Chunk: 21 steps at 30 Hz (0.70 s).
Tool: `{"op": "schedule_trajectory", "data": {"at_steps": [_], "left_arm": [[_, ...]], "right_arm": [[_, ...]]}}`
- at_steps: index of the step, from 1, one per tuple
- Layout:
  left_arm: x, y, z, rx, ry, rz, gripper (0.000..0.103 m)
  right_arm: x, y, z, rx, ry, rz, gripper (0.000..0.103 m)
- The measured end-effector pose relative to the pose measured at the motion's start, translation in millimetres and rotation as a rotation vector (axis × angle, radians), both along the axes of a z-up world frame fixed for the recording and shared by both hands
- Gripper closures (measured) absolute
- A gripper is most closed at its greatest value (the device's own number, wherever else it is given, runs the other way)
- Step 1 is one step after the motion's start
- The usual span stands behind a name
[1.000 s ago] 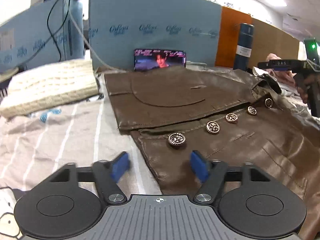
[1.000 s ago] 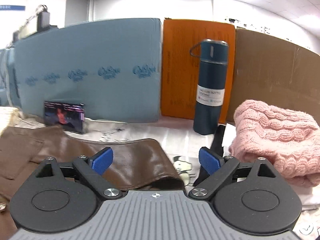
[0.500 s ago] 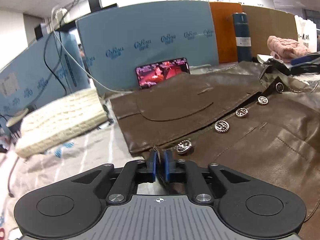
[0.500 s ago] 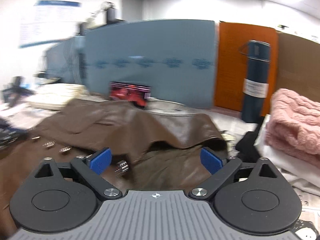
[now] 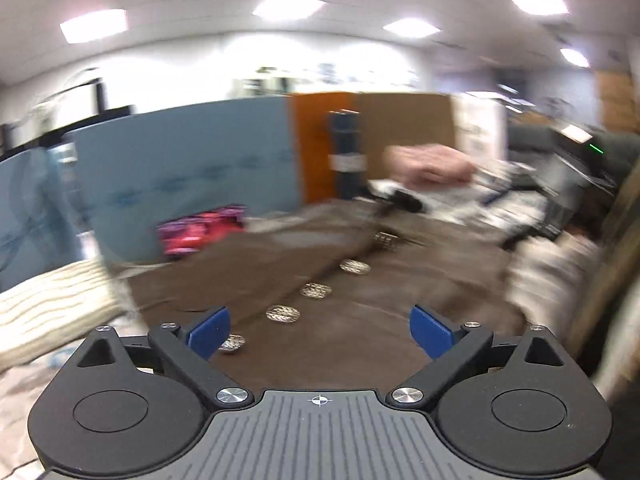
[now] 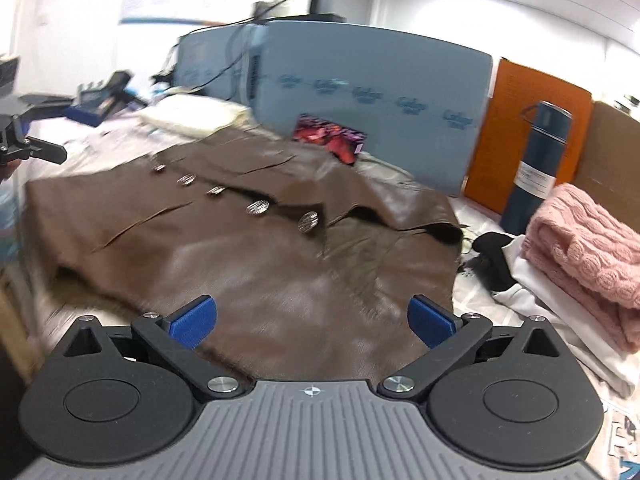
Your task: Fold clothes
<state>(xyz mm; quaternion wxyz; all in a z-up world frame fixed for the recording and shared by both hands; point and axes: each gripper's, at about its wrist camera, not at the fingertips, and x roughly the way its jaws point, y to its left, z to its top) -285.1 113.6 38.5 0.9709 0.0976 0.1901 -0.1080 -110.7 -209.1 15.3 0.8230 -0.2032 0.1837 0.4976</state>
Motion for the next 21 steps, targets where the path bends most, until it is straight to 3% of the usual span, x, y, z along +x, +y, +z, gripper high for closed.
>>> {"op": "schedule_trajectory", "data": {"at_steps": [6, 8, 15, 18, 20, 21], "left_arm": [[-9.1, -25.9, -9.8, 0.097, 0.12, -0.162, 0.005], [-10.8, -30.7, -14.1, 0.139, 0.152, -0.154, 0.005], [-8.5, -51.7, -38.2, 0.373, 0.223, -0.075, 0.004], [-10.2, -49.8, -39.0, 0.384, 0.2, -0.074, 0.005], [-11.3, -43.2, -38.4, 0.373, 0.186, -0.07, 0.015], [-11.0, -40.5, -38.3, 0.362, 0.183, -0.069, 0.03]], "right_arm": [[-16.2, -1.8, -6.7, -0.162, -0.045, 0.067, 0.0], [-16.8, 3.5, -10.8, -0.218, -0.064, 0.076, 0.0], [-10.1, 26.7, -20.3, -0.205, -0.089, 0.09, 0.0], [-10.6, 34.6, -20.3, -0.203, -0.11, 0.088, 0.0], [-10.0, 32.4, -19.8, -0.215, -0.134, 0.064, 0.0], [-8.8, 30.3, -19.7, -0.222, -0.149, 0.04, 0.0]]}}
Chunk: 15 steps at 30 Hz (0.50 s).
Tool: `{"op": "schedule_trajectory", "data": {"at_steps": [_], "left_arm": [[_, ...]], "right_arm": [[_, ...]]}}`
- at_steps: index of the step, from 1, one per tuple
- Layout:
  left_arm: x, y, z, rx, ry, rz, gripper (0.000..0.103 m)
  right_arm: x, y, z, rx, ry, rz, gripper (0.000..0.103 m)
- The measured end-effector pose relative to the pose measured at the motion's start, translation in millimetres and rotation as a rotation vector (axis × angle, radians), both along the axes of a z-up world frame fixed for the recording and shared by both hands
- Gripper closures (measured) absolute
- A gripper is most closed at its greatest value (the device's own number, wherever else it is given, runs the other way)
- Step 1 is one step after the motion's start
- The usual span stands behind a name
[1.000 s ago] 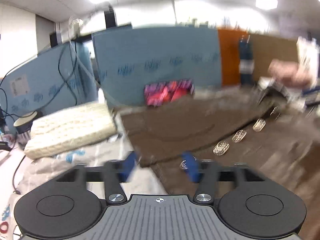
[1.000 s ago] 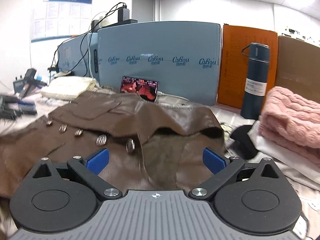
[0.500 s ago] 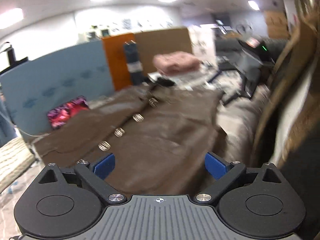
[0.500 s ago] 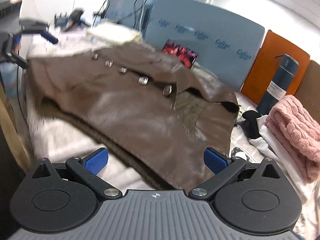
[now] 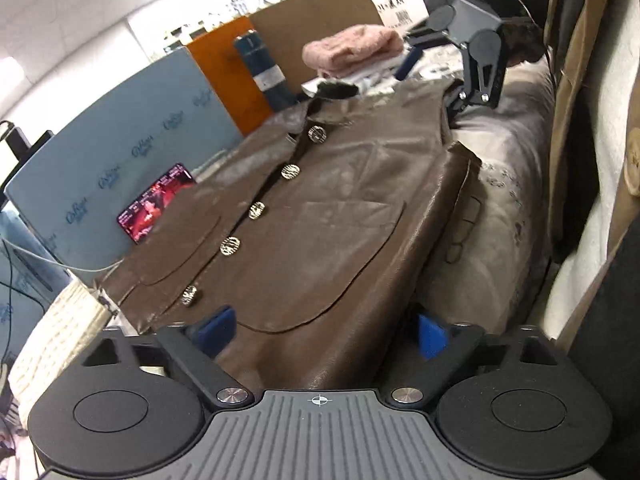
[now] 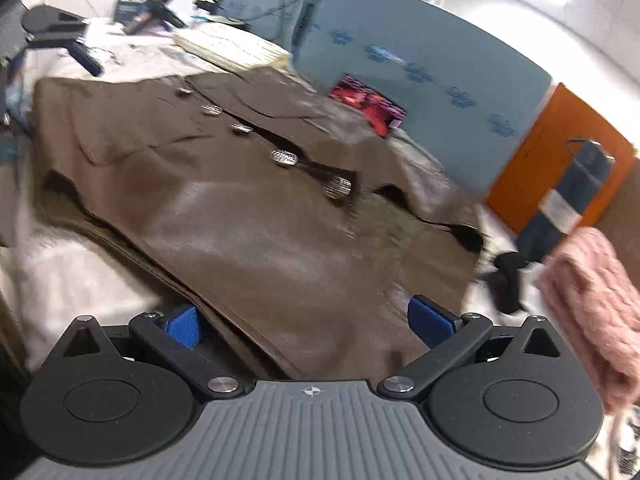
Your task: Fold clothes
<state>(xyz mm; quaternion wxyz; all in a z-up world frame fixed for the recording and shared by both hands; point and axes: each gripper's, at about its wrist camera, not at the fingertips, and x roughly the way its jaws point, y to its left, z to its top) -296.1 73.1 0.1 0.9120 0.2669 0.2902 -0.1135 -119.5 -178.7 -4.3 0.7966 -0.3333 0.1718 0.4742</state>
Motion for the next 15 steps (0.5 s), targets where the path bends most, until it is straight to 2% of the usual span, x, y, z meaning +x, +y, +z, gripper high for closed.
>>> {"op": "schedule_trajectory", "data": {"at_steps": [1, 4, 5, 7, 8, 9, 11, 14, 15], "left_arm": [[1.5, 1.9, -0.2, -0.018, 0.003, 0.001, 0.048], [7.3, 0.2, -3.1, -0.043, -0.01, -0.001, 0.076], [9.1, -0.3, -3.9, -0.047, -0.017, -0.002, 0.078], [10.9, 3.2, -2.1, -0.073, -0.037, -0.001, 0.084], [10.5, 5.0, -0.7, -0.088, -0.048, 0.001, 0.084], [8.8, 6.1, 0.9, -0.098, -0.059, 0.001, 0.086], [5.2, 7.8, 3.9, -0.117, -0.08, 0.002, 0.087], [-0.5, 7.7, 7.3, -0.141, -0.099, -0.006, 0.09], [-2.9, 7.4, 8.6, -0.148, -0.099, -0.012, 0.091]], "right_arm": [[1.4, -2.8, -0.9, -0.009, -0.026, -0.041, 0.0], [-1.9, -7.2, -4.3, -0.035, -0.142, -0.131, 0.002], [-6.8, -6.2, -6.6, -0.055, -0.197, -0.133, 0.004], [-16.5, -5.7, -9.2, -0.08, -0.263, -0.092, 0.022], [-21.1, -5.3, -9.6, -0.085, -0.276, -0.071, 0.046], [-25.6, -5.0, -9.9, -0.09, -0.289, -0.05, 0.062], [-33.5, -5.4, -10.4, -0.088, -0.325, -0.026, 0.072], [-39.9, -10.6, -6.5, -0.046, -0.301, -0.024, 0.092], [-41.1, -12.1, -5.2, -0.046, -0.281, -0.023, 0.095]]}}
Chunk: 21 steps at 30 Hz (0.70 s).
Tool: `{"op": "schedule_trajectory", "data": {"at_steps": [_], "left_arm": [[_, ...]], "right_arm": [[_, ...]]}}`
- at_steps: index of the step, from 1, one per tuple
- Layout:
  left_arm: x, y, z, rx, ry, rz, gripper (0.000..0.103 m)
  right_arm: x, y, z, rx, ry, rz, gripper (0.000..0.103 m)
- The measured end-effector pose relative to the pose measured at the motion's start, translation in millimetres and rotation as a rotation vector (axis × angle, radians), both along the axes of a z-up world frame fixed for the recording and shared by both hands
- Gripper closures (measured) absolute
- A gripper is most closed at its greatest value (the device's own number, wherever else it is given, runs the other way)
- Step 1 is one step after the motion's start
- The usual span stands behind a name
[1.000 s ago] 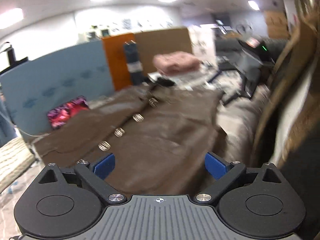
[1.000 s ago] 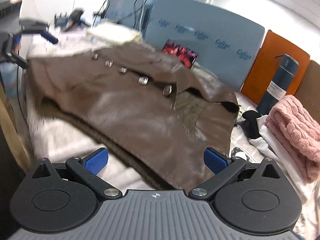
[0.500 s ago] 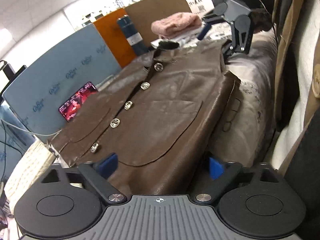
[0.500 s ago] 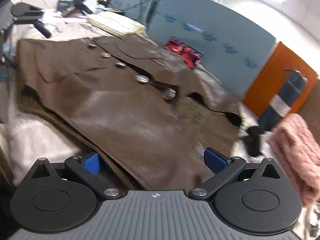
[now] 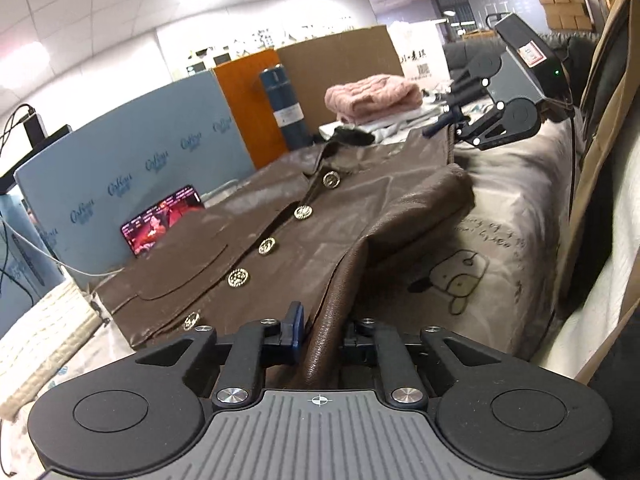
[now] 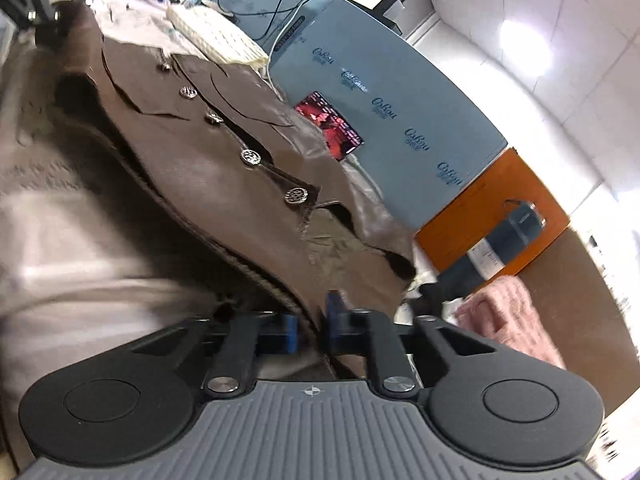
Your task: Fold clothes
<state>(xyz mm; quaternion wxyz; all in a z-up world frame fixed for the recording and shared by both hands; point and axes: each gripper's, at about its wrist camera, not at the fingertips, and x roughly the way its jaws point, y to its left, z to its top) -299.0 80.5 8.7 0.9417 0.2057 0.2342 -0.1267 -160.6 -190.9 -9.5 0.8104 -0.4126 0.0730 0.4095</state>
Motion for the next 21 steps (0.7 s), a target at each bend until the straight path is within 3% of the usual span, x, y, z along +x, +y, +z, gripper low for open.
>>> {"op": "schedule_trajectory", "data": {"at_steps": [6, 9, 14, 21], "left_arm": [[-23.0, -0.9, 15.0, -0.072, -0.015, -0.056, 0.096], [-32.2, 4.2, 30.4, -0.108, -0.093, -0.066, 0.096], [-14.8, 24.1, 40.0, -0.14, -0.245, 0.038, 0.095], [29.2, 50.3, 46.7, -0.185, -0.353, 0.136, 0.095]], "right_arm": [[-14.1, -13.0, 16.2, 0.041, 0.106, 0.011, 0.099], [-24.5, -23.6, 34.6, 0.117, 0.101, 0.021, 0.099], [-17.5, -19.3, 52.2, 0.168, 0.038, 0.046, 0.099], [19.5, 0.0, 71.9, 0.239, 0.005, 0.096, 0.099]]}}
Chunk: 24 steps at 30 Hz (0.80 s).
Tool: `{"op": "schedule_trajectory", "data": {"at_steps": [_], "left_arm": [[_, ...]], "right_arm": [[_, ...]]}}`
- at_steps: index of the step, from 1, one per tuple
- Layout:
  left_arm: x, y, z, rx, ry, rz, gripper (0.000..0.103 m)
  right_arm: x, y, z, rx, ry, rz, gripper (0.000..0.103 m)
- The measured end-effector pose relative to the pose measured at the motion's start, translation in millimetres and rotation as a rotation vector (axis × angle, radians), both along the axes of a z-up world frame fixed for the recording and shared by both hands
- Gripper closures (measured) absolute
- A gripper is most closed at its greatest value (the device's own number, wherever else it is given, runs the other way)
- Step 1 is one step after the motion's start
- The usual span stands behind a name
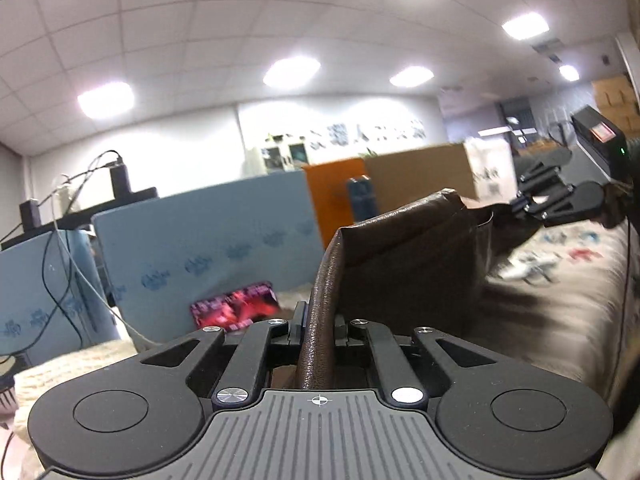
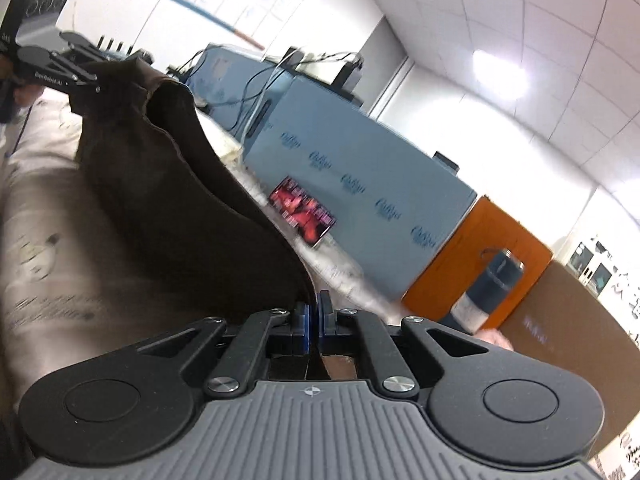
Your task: Fold clothes
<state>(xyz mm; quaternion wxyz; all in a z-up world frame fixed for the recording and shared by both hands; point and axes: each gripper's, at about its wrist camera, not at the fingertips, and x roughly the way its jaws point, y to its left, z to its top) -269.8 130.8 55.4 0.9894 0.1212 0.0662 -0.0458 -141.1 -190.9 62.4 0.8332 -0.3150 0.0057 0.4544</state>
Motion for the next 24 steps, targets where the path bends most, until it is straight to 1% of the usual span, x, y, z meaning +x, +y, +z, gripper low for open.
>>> {"op": "schedule_trajectory", "data": {"at_steps": [1, 3, 6, 9, 11, 14, 17, 19, 21, 23, 24], "left_arm": [[8.3, 5.0, 2.0, -0.011, -0.007, 0.012, 0.095], [31.1, 17.1, 4.8, -0.058, 0.005, 0.055, 0.094], [68.8, 40.9, 8.0, -0.142, 0.078, 0.115, 0.094], [105.7, 66.1, 9.4, -0.21, 0.164, 0.132, 0.094], [128.0, 83.5, 6.4, -0.261, 0.227, 0.134, 0.094], [155.6, 104.5, -4.4, -0.318, 0.312, 0.143, 0.094], [178.3, 122.3, -19.3, -0.366, 0.369, 0.153, 0.093], [190.6, 132.9, -26.9, -0.404, 0.409, 0.155, 0.089], [196.8, 140.2, -34.8, -0.443, 0.423, 0.156, 0.089], [202.2, 148.0, -40.2, -0.483, 0.426, 0.151, 0.086], [204.1, 151.8, -42.1, -0.501, 0.424, 0.152, 0.077]], "right_arm": [[8.0, 4.5, 2.9, 0.011, -0.007, 0.006, 0.099], [28.7, 16.3, 7.9, 0.03, -0.009, 0.012, 0.099], [62.0, 36.6, 13.2, 0.043, 0.008, 0.03, 0.099], [100.5, 59.6, 15.1, 0.039, 0.065, 0.033, 0.099], [124.8, 73.7, 10.7, 0.027, 0.118, 0.03, 0.099], [158.7, 93.2, 1.8, 0.006, 0.196, 0.023, 0.099], [183.6, 104.8, -7.9, -0.015, 0.269, 0.021, 0.099], [197.7, 109.8, -14.3, -0.022, 0.316, 0.019, 0.098], [209.7, 114.1, -18.4, -0.034, 0.354, 0.023, 0.097], [218.2, 115.3, -22.8, -0.039, 0.393, 0.021, 0.097], [220.9, 114.4, -24.9, -0.037, 0.41, 0.02, 0.097]]}}
